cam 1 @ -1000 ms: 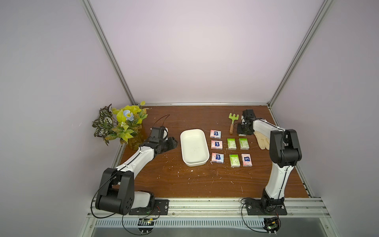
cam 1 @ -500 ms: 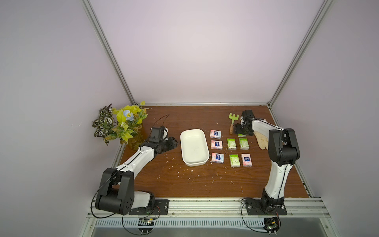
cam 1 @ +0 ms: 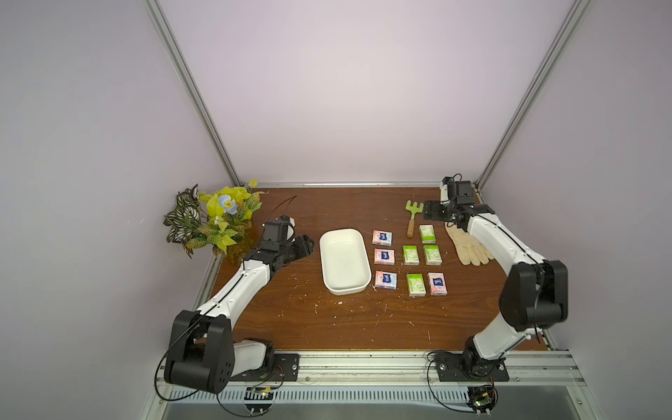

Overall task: Take the pocket tissues out of the storage box
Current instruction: Place the pocket tissues at the center of the board, then reset both arms

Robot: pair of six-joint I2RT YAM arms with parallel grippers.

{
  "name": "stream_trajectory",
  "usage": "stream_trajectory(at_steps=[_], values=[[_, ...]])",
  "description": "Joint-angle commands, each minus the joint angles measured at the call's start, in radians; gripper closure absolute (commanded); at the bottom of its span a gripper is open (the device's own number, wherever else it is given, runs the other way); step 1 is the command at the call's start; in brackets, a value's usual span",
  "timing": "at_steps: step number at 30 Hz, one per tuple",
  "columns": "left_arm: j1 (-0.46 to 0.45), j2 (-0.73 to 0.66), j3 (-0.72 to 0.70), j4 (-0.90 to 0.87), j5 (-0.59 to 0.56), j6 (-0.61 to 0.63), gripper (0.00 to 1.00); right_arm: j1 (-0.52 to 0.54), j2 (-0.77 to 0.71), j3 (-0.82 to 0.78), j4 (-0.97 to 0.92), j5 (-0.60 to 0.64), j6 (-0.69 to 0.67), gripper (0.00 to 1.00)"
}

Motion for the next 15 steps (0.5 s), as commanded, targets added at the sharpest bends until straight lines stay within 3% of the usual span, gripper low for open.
stream_trajectory(at_steps=[1,7,15], values=[[0.011,-0.073,0.016,0.026,-0.087,0.0,0.29,-0.008,-0.168,-0.093,0.07,0.024,-0.034,0.01],[0.011,-0.217,-0.042,0.125,-0.245,-0.012,0.0,-0.038,-0.495,-0.387,0.284,0.037,-0.042,0.01],[0.012,-0.317,-0.161,0.297,-0.55,0.073,0.02,-0.068,-0.726,-0.801,0.648,0.104,-0.063,0.01]])
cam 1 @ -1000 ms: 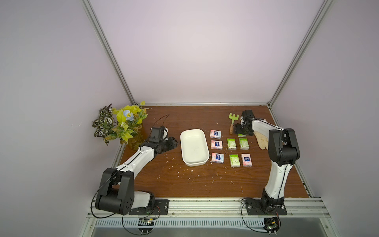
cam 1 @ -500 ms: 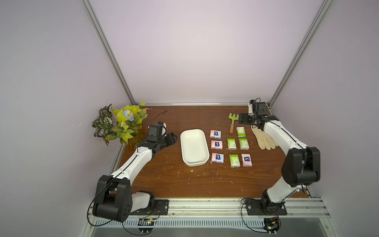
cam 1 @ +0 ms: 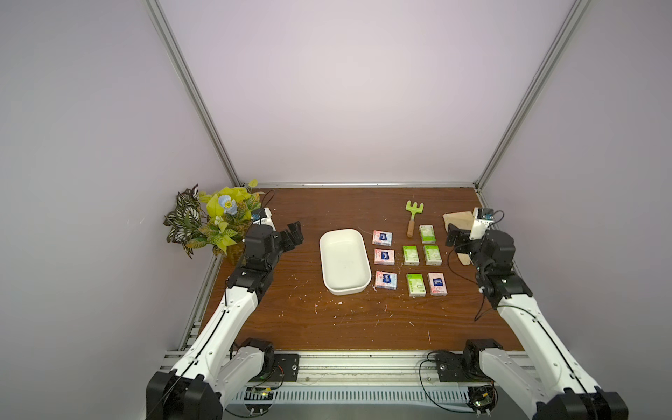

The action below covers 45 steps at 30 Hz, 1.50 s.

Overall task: Take the pocket tissues out of the storage box
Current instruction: Reset both arms

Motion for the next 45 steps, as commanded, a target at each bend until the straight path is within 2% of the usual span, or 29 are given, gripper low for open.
stream_trajectory(at_steps=[1,7,10,17,23,25,28,36,41,45], values=[[0.01,-0.043,-0.083,0.142,-0.224,0.058,0.02,-0.011,-0.036,-0.134,0.265,0.076,-0.006,0.01],[0.01,-0.113,-0.335,0.522,-0.426,0.192,0.02,-0.016,0.035,-0.393,0.662,0.159,-0.007,0.01],[0.01,-0.119,-0.435,0.69,-0.492,0.235,0.02,-0.017,0.14,-0.424,0.791,0.136,-0.023,0.01],[0.011,-0.045,-0.454,0.729,-0.496,0.304,0.02,-0.018,0.389,-0.441,1.063,0.085,-0.097,0.01],[0.01,0.005,-0.479,0.804,-0.498,0.355,0.02,-0.018,0.593,-0.423,1.236,0.003,-0.094,0.01],[0.01,0.026,-0.485,0.824,-0.513,0.376,0.02,-0.018,0.673,-0.447,1.384,-0.012,-0.097,0.01],[0.011,0.064,-0.497,0.865,-0.511,0.426,0.02,-0.027,0.633,-0.444,1.296,-0.02,-0.085,0.01],[0.012,0.264,-0.546,1.075,-0.437,0.497,0.02,-0.06,0.664,-0.422,1.302,-0.042,-0.05,0.01],[0.017,0.404,-0.533,1.242,-0.318,0.553,0.02,-0.059,0.664,-0.422,1.302,-0.043,-0.051,0.01],[0.036,0.583,-0.562,1.487,-0.287,0.556,0.02,-0.06,0.665,-0.422,1.302,-0.043,-0.053,0.01]])
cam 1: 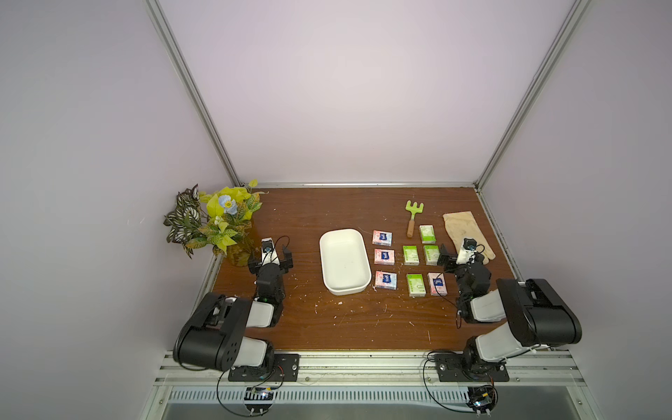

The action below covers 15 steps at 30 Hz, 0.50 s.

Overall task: Take the pocket tissues out of the storage box
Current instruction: Reset both arms

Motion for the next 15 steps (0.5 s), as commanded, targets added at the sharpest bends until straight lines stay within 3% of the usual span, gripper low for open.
stream_trajectory(at_steps=[1,2,7,15], values=[[0.037,0.094,-0.031,0.253,0.055,0.009,0.02,-0.002,-0.003,0.018,0.054,-0.011,0.01,0.01],[0.038,0.111,-0.037,0.296,0.044,0.012,0.02,-0.002,-0.002,0.018,0.053,-0.012,0.01,0.01],[0.048,0.092,0.043,0.11,0.032,-0.012,0.02,-0.002,-0.002,0.02,0.053,-0.011,0.01,0.01],[0.059,0.089,0.04,0.115,0.047,-0.019,0.02,-0.003,-0.002,0.02,0.054,-0.011,0.01,0.01]])
